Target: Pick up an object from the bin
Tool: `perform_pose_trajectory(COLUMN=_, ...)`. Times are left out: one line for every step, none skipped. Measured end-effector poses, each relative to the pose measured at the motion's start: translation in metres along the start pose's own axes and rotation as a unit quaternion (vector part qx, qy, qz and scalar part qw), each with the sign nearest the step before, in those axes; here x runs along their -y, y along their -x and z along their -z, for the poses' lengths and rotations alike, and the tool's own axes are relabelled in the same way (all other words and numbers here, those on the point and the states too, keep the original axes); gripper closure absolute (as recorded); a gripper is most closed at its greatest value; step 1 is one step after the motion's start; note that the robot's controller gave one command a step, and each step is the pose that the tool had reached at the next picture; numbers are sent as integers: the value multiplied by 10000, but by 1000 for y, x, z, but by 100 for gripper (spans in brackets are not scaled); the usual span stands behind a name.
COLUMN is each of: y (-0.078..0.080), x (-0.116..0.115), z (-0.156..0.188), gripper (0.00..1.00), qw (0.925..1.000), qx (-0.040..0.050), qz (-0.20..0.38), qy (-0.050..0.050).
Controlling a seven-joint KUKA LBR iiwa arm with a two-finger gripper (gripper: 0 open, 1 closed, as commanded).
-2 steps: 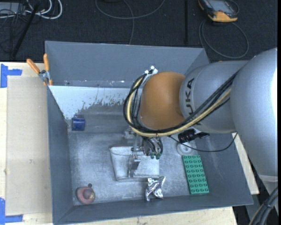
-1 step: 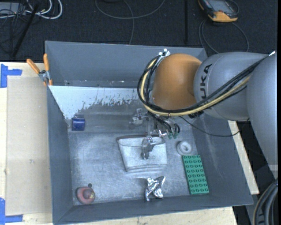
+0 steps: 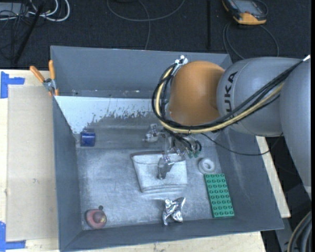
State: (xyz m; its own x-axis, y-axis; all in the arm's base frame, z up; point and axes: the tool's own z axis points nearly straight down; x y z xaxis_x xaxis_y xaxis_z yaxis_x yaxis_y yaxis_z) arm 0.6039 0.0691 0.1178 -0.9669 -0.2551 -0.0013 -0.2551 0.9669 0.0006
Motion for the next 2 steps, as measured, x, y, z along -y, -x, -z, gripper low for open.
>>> perform_pose_trajectory(y=0, x=5, z=-14, gripper=0, qw=10000, qx=6, qz=-31, qy=21)
perform_pose_trajectory(y=-2, x=7, z=-19, gripper=0, qw=9996, qx=1, qz=-264, qy=22)
